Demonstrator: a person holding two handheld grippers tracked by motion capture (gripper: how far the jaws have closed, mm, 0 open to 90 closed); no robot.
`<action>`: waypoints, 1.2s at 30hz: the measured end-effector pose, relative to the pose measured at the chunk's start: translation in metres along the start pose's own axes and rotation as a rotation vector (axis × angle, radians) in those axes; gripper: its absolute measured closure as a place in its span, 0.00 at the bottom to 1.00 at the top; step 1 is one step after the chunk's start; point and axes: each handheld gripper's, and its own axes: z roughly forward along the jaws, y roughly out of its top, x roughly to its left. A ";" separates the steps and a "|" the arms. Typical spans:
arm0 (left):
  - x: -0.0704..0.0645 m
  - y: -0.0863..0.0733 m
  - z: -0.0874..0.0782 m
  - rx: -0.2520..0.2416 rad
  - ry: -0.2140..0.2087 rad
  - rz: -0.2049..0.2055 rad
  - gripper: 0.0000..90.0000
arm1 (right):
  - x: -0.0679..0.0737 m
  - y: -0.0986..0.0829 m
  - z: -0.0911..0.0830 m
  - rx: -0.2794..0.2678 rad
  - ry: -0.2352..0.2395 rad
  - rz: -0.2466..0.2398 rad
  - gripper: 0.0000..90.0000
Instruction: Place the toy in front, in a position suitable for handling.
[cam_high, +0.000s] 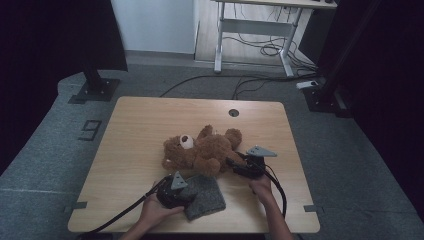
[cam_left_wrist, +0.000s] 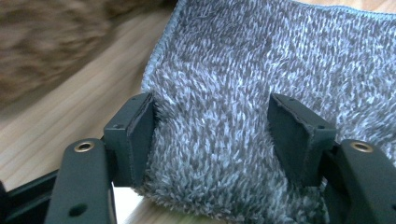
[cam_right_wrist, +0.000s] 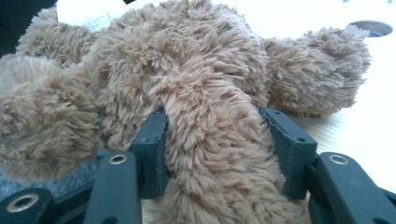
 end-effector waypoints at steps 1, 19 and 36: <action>0.004 -0.003 -0.003 0.001 0.006 -0.005 0.38 | 0.000 0.000 0.000 0.001 0.001 -0.001 0.51; 0.009 -0.012 -0.037 -0.056 -0.067 -0.042 0.30 | -0.001 0.000 0.000 -0.002 0.003 0.009 0.51; -0.011 -0.019 -0.014 -0.007 -0.118 0.016 0.13 | -0.003 -0.001 0.001 -0.002 0.005 0.019 0.49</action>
